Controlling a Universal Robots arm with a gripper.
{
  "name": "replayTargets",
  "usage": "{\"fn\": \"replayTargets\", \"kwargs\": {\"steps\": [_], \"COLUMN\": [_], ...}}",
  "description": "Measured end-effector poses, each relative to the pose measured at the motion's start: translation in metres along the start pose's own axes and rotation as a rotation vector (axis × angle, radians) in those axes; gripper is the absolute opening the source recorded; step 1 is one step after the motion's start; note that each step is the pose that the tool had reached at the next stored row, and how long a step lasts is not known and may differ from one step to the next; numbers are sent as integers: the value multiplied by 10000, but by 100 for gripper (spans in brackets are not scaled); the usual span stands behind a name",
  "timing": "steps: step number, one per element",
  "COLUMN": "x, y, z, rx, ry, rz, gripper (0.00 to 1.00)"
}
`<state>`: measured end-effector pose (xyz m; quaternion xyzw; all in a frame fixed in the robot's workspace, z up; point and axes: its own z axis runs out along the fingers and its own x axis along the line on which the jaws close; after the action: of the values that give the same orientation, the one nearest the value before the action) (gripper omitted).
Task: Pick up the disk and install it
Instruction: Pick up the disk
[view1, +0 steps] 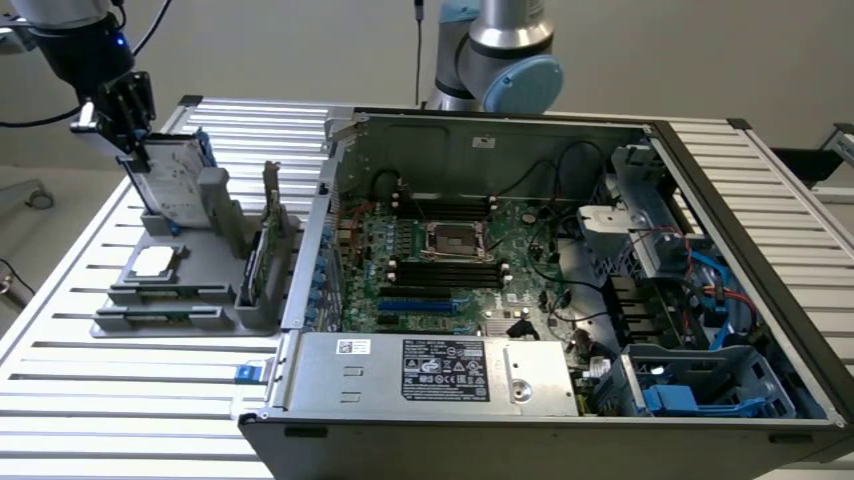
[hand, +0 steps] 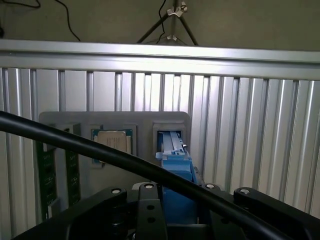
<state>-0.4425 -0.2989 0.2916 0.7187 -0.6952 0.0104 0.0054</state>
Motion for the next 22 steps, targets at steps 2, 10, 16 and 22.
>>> {"fn": "replayTargets", "kwargs": {"steps": [2,10,16,22], "x": [1,8,14,20], "y": [0,-3,-6,-11], "z": [-47,-353,-626,-898], "rx": [-6,-17,-27,-34], "ry": [0,0,-1,-1], "rz": [-1,-1,-1,-1], "gripper": [33,33,33,33]}}
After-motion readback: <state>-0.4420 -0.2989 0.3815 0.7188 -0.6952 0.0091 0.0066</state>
